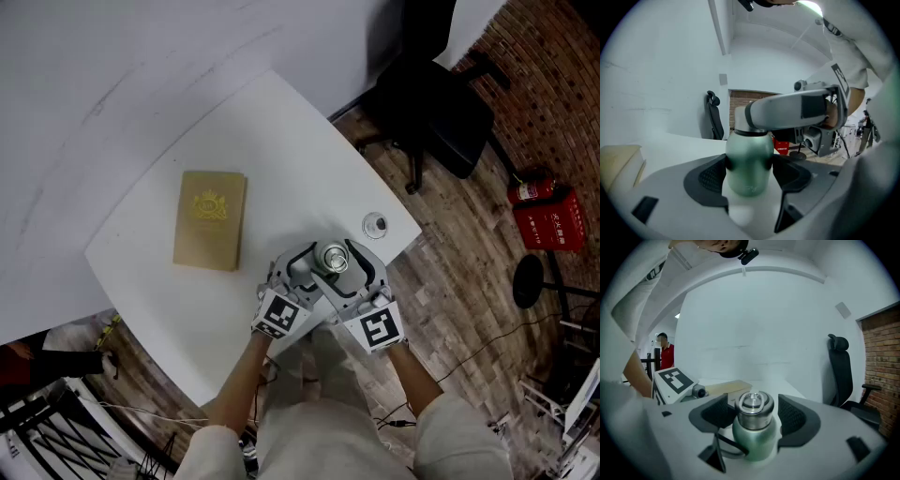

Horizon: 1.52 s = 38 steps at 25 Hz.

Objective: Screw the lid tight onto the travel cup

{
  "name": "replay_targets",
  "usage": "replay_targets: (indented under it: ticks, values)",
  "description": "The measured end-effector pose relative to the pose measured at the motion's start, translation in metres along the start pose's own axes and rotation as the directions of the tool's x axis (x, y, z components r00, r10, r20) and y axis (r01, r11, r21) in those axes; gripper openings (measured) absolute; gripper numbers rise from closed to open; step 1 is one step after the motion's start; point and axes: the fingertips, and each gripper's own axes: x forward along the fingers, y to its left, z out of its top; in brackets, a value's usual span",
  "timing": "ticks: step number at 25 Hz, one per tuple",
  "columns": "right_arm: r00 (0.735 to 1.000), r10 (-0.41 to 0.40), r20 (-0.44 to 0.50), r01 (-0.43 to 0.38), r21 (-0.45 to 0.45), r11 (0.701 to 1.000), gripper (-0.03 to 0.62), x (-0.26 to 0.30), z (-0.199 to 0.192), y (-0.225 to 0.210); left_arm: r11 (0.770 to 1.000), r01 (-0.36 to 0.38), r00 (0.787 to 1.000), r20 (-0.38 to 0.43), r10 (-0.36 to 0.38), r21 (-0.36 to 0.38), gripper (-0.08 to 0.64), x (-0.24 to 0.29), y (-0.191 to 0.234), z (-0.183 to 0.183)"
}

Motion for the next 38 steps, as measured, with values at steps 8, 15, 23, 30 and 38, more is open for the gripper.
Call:
replay_targets:
  ticks: [8, 15, 23, 30, 38]
  values:
    - [0.956, 0.288, -0.057, -0.292, -0.095, 0.952, 0.31, 0.001, 0.002, 0.008, 1.0, 0.002, 1.0, 0.002, -0.002, 0.002, 0.31, 0.001, 0.0, -0.001]
    - [0.903, 0.411, -0.124, -0.426, -0.139, 0.894, 0.302, 0.004, -0.001, 0.008, 1.0, 0.003, 1.0, -0.001, -0.003, 0.002, 0.31, 0.0, 0.001, 0.0]
    - [0.863, 0.48, -0.156, -0.501, -0.149, 0.852, 0.261, 0.004, -0.002, 0.01, 1.0, 0.003, 1.0, 0.001, -0.003, -0.002, 0.31, 0.001, 0.001, -0.001]
    - [0.922, 0.375, -0.1, -0.385, -0.124, 0.914, 0.259, 0.004, -0.001, 0.007, 1.0, 0.003, 1.0, 0.0, -0.003, -0.001, 0.31, 0.001, 0.001, -0.001]
    - [0.986, 0.162, -0.047, -0.166, -0.118, 0.979, 0.259, 0.007, 0.0, 0.001, 1.0, 0.003, 1.0, -0.002, -0.003, -0.001, 0.31, 0.0, 0.002, 0.0]
